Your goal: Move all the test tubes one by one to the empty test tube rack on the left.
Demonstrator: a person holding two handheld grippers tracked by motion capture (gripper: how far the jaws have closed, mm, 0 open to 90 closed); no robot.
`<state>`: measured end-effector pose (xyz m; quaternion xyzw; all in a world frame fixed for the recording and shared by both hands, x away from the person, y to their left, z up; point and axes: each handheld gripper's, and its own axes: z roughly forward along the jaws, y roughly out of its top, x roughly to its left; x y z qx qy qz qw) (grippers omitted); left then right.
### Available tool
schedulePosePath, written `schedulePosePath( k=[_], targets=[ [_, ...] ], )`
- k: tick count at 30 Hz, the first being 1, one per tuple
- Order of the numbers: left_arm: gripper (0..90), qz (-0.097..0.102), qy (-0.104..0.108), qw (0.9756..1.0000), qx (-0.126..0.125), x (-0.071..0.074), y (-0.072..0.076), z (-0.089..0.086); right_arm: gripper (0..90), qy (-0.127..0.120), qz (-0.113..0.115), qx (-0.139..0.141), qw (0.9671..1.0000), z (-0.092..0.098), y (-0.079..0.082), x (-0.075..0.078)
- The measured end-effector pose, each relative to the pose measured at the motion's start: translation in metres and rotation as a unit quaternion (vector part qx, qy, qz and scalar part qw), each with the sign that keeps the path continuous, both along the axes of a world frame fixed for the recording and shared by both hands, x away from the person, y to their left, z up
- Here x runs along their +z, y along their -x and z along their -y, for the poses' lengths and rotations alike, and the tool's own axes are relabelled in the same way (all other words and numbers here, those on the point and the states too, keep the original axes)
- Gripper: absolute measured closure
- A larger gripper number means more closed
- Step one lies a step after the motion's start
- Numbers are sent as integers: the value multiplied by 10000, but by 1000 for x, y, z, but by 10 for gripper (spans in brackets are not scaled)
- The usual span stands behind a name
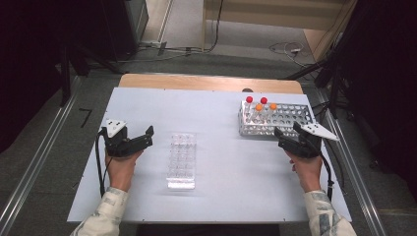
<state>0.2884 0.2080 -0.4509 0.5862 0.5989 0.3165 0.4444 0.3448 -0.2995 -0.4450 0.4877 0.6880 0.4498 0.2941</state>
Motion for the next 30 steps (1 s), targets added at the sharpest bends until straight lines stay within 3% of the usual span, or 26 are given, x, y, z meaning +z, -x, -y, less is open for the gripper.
schedulePosePath(
  k=[13, 20, 25, 30],
  targets=[
    [46, 1, -37, 10000, 6, 0, 1, 1, 294, 128, 115, 175, 9997, -25, -11, 0],
    [46, -11, -104, 9999, 13, 0, 1, 2, 437, 347, 203, 314, 9987, -42, -22, -3],
    [46, 3, -88, 10000, 11, 0, 1, 3, 540, 407, 185, 298, 9986, -45, -31, -9],
    [47, 47, -85, 9999, 40, 0, 2, 2, 588, 435, 189, 319, 9984, -46, -35, -13]
  ],
)
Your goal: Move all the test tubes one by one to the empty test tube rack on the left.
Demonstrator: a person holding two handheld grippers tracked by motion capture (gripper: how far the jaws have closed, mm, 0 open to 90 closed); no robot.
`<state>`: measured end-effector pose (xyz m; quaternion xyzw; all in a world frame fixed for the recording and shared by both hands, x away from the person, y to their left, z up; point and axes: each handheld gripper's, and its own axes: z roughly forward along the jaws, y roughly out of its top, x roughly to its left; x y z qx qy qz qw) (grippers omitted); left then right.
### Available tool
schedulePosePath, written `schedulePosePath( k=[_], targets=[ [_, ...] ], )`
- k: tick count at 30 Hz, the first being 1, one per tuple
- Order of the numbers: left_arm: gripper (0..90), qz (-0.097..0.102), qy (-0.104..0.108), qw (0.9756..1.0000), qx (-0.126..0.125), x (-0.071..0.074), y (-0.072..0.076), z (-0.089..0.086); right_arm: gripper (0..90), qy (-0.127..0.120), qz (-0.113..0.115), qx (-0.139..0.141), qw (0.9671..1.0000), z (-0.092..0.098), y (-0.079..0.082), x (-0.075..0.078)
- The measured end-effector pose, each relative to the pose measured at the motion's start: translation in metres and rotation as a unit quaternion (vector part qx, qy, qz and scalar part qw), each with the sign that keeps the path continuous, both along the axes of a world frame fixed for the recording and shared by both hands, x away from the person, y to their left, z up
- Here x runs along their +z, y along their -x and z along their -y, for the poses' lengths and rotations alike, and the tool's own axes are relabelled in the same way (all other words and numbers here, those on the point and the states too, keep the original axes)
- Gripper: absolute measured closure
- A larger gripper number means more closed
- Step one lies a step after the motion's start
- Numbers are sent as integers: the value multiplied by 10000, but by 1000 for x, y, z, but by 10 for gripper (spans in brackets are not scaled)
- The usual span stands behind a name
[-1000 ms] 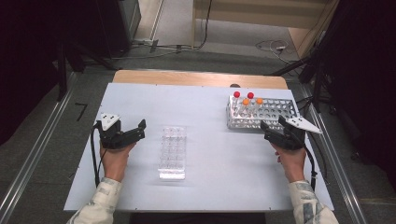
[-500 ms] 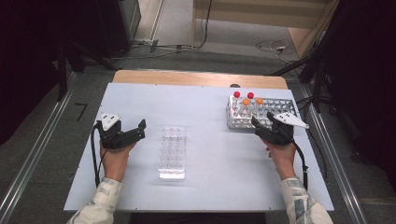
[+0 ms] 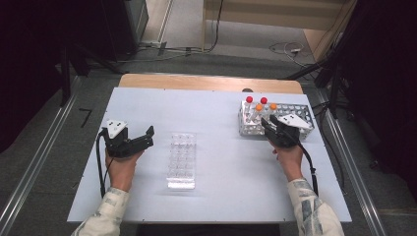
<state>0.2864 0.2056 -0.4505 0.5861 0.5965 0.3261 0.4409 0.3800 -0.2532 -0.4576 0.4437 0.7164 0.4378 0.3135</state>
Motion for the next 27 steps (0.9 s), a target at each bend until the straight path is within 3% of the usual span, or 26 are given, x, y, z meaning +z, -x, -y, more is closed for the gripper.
schedulePosePath(
  k=[12, 16, 27],
  targets=[
    [49, -18, 18, 10000, 10, -1, 0, 0, 667, 113, -18, 72, 9999, -11, -5, -1],
    [50, -76, 292, 9995, -85, 0, 0, 0, 692, 69, -49, 48, 10000, -10, -7, -4],
    [51, -64, 225, 9997, -85, 0, 1, 1, 725, 68, 8, 42, 10000, -9, -7, -2]
  ],
)
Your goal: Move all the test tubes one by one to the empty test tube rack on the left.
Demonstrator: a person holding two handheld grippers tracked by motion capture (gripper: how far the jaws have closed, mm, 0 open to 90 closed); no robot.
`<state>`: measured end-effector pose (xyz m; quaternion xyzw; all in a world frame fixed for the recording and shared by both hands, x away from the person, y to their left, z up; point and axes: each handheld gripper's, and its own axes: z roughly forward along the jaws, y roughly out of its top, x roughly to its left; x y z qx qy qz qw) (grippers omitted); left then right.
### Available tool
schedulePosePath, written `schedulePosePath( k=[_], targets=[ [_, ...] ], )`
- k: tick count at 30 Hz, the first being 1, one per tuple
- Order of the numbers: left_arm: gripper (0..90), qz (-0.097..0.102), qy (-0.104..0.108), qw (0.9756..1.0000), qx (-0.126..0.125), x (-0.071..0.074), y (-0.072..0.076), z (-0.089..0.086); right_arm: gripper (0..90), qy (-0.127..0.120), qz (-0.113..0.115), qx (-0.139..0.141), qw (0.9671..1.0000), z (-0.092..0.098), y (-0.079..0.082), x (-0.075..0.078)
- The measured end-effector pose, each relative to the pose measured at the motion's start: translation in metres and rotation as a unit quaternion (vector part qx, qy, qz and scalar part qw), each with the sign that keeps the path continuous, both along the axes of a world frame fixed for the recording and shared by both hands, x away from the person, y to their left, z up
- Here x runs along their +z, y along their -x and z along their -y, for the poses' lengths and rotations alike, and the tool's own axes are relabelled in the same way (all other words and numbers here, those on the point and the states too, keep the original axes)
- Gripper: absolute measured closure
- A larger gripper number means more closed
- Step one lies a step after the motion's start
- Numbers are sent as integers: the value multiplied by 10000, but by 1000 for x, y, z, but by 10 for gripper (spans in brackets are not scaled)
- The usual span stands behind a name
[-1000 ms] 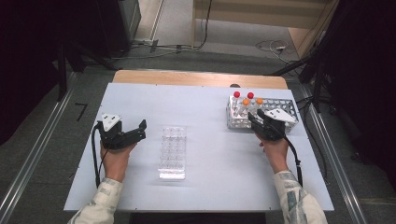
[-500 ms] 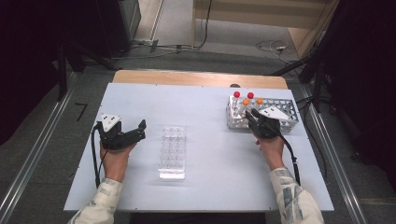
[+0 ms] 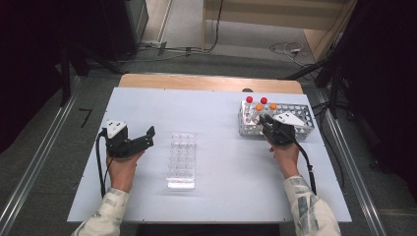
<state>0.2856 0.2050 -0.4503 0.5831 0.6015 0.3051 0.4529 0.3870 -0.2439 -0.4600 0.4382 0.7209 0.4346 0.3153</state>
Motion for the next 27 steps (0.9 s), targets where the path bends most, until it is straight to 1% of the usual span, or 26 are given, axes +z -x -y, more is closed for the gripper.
schedulePosePath(
  k=[2, 3, 4, 6, 7, 8, 10, 17, 19, 21, 23, 27],
  targets=[
    [51, 6, -16, 10000, -6, 0, 0, 0, 727, -82, 108, 20, 9999, 1, 3, 6],
    [51, 7, -27, 10000, -5, 0, 0, 0, 727, -82, 108, 20, 9999, 1, 3, 6],
    [51, -1, -34, 10000, -6, 0, 0, 0, 728, -116, 147, 14, 9998, 2, 4, 9],
    [50, -3, -51, 10000, -2, -1, -1, 1, 729, -214, 263, 40, 9994, 3, 7, 16],
    [51, -6, -72, 10000, 2, -1, -1, 1, 730, -315, 380, 47, 9988, 6, 11, 24],
    [51, -9, -95, 10000, 1, -1, -1, 1, 730, -315, 380, 47, 9988, 6, 11, 24],
    [51, -2, -114, 9999, 2, -1, 0, 1, 731, -392, 464, 74, 9981, 8, 16, 31],
    [50, 23, -89, 10000, 2, 1, 1, 2, 731, -575, 648, 141, 9961, 15, 30, 48],
    [51, 35, -71, 10000, 19, 1, 2, 2, 731, -611, 644, 178, 9959, 16, 33, 52],
    [51, 31, -79, 10000, 0, 2, 3, 3, 731, -580, 613, 218, 9962, 17, 35, 52],
    [51, 46, -65, 10000, -15, 3, 5, 5, 731, -537, 556, 261, 9967, 16, 37, 52],
    [51, 112, -139, 9998, -55, 6, 11, 9, 731, -461, 498, 365, 9970, 15, 45, 49]
  ],
)
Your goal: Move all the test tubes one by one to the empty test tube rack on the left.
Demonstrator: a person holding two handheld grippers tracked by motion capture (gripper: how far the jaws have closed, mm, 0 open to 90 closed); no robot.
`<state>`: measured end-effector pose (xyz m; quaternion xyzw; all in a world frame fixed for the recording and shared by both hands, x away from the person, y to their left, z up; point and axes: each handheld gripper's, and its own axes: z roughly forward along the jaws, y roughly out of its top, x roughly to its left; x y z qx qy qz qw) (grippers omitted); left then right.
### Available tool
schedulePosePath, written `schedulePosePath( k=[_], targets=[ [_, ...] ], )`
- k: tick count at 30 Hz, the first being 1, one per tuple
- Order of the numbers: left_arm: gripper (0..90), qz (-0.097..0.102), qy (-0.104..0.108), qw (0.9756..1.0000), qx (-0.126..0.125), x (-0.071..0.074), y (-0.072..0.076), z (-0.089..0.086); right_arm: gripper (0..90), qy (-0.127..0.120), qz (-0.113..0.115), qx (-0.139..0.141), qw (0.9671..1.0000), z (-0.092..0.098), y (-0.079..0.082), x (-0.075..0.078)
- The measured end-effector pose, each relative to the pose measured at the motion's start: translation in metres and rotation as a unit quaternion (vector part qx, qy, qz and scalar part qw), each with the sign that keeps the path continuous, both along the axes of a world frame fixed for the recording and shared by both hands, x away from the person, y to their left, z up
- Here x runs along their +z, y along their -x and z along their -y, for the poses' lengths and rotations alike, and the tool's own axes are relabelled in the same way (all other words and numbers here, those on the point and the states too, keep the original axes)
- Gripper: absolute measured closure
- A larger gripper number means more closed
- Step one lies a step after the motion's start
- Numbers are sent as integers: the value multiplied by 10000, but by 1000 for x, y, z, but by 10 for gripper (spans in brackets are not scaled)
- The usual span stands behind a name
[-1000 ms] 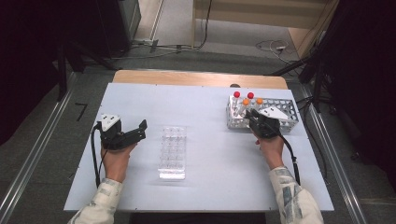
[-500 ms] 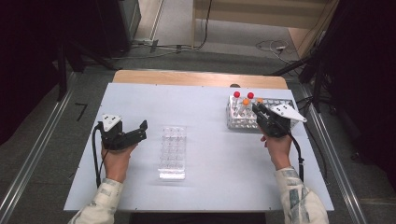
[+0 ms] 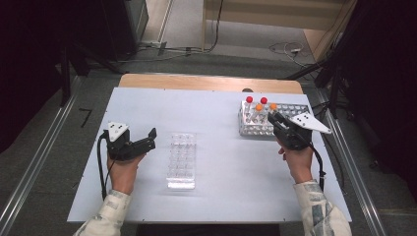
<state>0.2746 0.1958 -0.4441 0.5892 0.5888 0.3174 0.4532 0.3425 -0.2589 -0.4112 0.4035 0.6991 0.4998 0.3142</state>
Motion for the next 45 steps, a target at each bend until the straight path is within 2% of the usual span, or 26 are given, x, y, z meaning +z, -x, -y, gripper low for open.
schedulePosePath(
  k=[9, 16, 24, 30, 34, 37, 38, 39, 41, 42, 43, 44, 45],
  targets=[
    [55, 156, -13, 9997, -191, 10, 13, 12, 731, 53, -95, 222, 9997, -9, 15, -4],
    [58, 240, -38, 9986, -461, 16, 21, 29, 731, 148, -220, 574, 9980, -30, 27, -12],
    [70, 299, -140, 9943, -1015, 21, 30, 60, 731, 160, -333, 1156, 9926, -63, 42, -19],
    [116, 331, -287, 9888, -1426, 20, 35, 85, 731, 259, -368, 1542, 9870, -88, 53, -25],
    [150, 324, -248, 9857, -1638, 20, 34, 103, 731, 329, -394, 1645, 9850, -96, 56, -28],
    [219, 308, -278, 9826, -1809, 22, 31, 117, 731, 381, -447, 1687, 9839, -102, 58, -33],
    [235, 308, -287, 9796, -1965, 25, 28, 127, 731, 393, -450, 1703, 9836, -104, 58, -34],
    [254, 308, -287, 9796, -1965, 25, 28, 127, 731, 393, -450, 1703, 9836, -104, 58, -34],
    [270, 295, -311, 9757, -2150, 28, 25, 136, 731, 411, -462, 1724, 9831, -106, 58, -35],
    [296, 303, -281, 9740, -2227, 29, 23, 139, 731, 416, -465, 1740, 9828, -107, 58, -35],
    [359, 290, -262, 9720, -2316, 29, 21, 141, 731, 413, -463, 1746, 9827, -108, 59, -36],
    [359, 276, -222, 9704, -2387, 29, 20, 143, 731, 413, -463, 1746, 9827, -108, 59, -36],
    [419, 257, -180, 9689, -2455, 29, 18, 145, 731, 417, -473, 1748, 9826, -108, 59, -36]
  ],
)
